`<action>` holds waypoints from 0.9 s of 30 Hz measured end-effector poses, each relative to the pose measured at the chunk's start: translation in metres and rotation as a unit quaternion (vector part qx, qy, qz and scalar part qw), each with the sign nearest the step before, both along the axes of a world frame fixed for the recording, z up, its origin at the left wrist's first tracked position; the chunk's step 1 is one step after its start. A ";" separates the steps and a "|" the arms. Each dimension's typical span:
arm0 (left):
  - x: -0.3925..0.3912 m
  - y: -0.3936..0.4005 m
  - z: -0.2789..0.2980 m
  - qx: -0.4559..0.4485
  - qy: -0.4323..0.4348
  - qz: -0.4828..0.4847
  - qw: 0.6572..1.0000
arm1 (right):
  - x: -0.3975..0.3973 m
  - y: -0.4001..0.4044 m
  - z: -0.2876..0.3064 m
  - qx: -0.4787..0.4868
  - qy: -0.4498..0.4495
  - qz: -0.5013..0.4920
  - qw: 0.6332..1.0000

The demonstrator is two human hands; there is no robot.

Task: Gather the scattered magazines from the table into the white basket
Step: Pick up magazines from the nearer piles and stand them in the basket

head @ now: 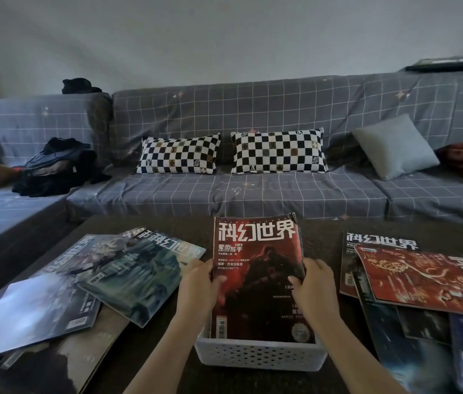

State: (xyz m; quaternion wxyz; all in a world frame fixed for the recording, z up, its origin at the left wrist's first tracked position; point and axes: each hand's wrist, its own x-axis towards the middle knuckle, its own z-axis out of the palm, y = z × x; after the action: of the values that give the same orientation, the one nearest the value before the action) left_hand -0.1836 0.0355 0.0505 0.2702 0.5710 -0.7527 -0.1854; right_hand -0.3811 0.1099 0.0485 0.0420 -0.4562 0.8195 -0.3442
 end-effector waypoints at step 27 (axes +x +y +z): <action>-0.007 0.002 -0.005 -0.083 -0.044 0.062 0.994 | -0.012 -0.003 -0.001 0.015 0.006 -0.015 1.000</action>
State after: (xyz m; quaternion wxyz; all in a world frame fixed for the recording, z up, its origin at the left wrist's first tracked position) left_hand -0.1905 0.0372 0.0452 0.2941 0.6000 -0.7397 -0.0799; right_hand -0.3930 0.1073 0.0471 0.0391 -0.4453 0.8315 -0.3299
